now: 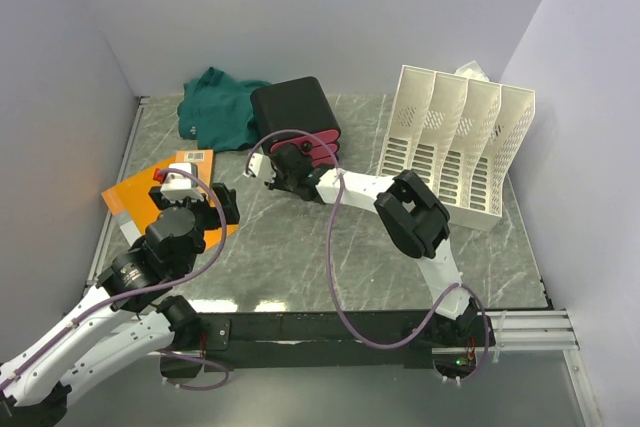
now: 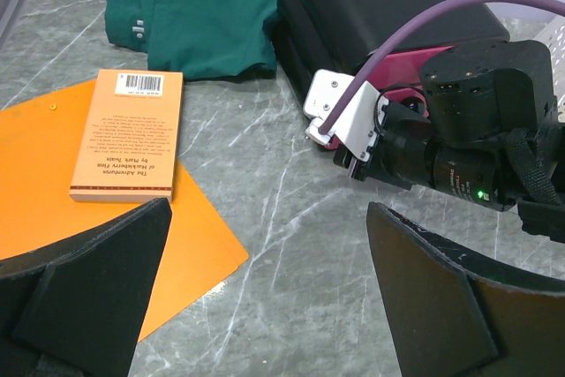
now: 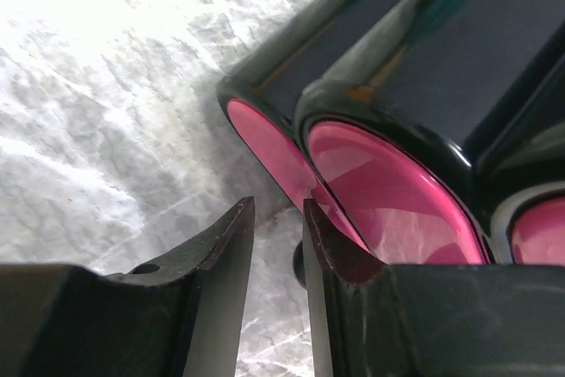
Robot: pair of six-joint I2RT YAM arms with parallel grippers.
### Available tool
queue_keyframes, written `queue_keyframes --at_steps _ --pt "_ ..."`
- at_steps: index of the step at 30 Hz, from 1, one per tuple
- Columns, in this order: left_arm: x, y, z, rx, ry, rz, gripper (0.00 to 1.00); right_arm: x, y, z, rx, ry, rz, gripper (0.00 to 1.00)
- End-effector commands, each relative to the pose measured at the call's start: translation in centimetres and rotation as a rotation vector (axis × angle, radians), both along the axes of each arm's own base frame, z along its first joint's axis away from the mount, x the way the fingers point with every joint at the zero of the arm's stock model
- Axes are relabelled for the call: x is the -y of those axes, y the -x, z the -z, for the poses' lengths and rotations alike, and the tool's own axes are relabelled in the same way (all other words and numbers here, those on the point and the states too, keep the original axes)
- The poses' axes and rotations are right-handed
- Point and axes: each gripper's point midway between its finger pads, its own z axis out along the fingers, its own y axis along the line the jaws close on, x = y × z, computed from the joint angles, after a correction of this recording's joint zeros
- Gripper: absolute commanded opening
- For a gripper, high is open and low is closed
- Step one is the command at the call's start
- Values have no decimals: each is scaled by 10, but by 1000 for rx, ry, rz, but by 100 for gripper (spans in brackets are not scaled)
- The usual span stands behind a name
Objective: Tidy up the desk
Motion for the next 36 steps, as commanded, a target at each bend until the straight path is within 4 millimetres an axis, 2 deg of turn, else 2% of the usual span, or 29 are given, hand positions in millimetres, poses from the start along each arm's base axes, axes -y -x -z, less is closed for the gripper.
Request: queue_keyframes --at_steps 1,4,5,7,8,10,11,13,15,16,17,18,19,20,21,22,23,24,25,26,27,28,29,30,31,32,33,34,36 --pt "-5 -1 -5 13 24 -30 99 -17 6 -32 9 -102 -27 37" --pt "-2 0 -6 17 37 -16 100 -8 40 -49 -102 -81 -118 38" --pt "0 0 -5 17 38 -3 99 -4 65 -61 -182 -84 -193 38" --pt "7 0 -3 13 45 28 100 6 84 -80 -229 -69 -266 41" --pt "8 -1 -3 12 49 34 99 19 106 -93 -305 -72 -313 42" --pt "12 -3 0 -3 62 42 99 32 119 -108 -344 -101 -336 44" --pt "13 -4 2 -8 67 44 100 45 129 -128 -361 -135 -361 47" --pt "15 -11 3 -15 95 46 100 65 140 -150 -347 -181 -358 51" --pt "18 -21 8 -40 123 56 99 85 143 -159 -372 -240 -340 56" --pt "15 -29 6 -51 156 68 100 95 144 -180 -327 -294 -339 58" --pt "14 -38 14 -88 174 60 99 107 141 -188 -319 -337 -315 65" --pt "10 -44 17 -105 192 57 100 117 143 -187 -322 -358 -296 68" --pt "-8 -55 18 -115 215 3 99 126 146 -207 -260 -398 -301 72" --pt "-5 -60 18 -138 255 38 100 132 147 -211 -244 -424 -285 84" --pt "-9 -70 31 -198 267 24 100 146 145 -207 -245 -453 -242 93" --pt "-31 -80 33 -215 295 -43 99 152 148 -222 -200 -502 -239 99" --pt "-28 -88 50 -296 345 -10 99 158 148 -226 -194 -538 -216 100" --pt "-34 -94 57 -326 380 -19 100 171 144 -214 -214 -575 -136 100" --pt "-59 -101 64 -340 422 -87 100 178 136 -232 -141 -648 -84 100" --pt "-64 -111 78 -388 459 -98 99 183 136 -231 -178 -716 -2 100" --pt "-76 -115 83 -405 493 -118 99 194 135 -221 -187 -722 23 100" --pt "-80 -122 85 -417 508 -119 100 190 150 -219 -226 -731 -62 100" --pt "-85 -128 101 -470 513 -133 99 191 154 -215 -251 -736 -77 100" --pt "-94 -133 107 -485 502 -168 100 193 159 -206 -290 -747 -85 100" --pt "-100 -140 104 -485 490 -183 99 194 166 -206 -326 -781 -122 100" --pt "-104 -145 119 -529 472 -197 100 195 167 -202 -346 -800 -127 100" --pt "-112 -147 125 -552 453 -232 99 197 170 -189 -378 -816 -118 100" --pt "-119 -157 118 -537 410 -232 99 199 171 -192 -370 -842 -144 100" --pt "-130 -162 136 -603 365 -271 99 203 174 -181 -390 -861 -140 100"
